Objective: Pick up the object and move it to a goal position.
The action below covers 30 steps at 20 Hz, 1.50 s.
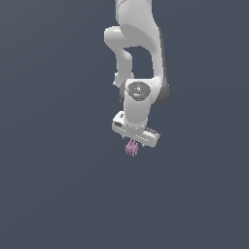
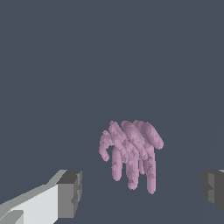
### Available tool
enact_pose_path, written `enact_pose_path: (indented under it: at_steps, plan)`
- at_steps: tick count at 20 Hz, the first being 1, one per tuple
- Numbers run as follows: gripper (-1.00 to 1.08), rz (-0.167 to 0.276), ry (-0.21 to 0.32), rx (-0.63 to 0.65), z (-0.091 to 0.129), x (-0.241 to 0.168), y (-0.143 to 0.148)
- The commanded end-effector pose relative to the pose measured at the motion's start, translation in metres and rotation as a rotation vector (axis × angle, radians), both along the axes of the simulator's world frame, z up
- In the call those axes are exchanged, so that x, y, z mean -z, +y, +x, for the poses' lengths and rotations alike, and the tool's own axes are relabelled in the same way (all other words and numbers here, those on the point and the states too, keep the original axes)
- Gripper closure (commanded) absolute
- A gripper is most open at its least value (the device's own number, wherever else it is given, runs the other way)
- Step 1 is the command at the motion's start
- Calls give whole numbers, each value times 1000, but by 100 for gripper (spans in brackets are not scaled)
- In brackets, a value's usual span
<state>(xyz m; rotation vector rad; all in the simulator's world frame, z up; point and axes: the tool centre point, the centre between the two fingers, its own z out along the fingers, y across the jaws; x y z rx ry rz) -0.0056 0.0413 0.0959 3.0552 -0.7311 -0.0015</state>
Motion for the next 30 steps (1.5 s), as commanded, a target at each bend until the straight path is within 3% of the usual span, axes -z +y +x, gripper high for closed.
enact_pose_path:
  at_steps: [1,17,18,30]
  plan:
    - [-92,0,0,0,0,0,0]
    - [-92,0,-1,4,0,50,0]
    - [108,0,-1,4,0,50,0]
    - [108,0,-2,5,1,49,0]
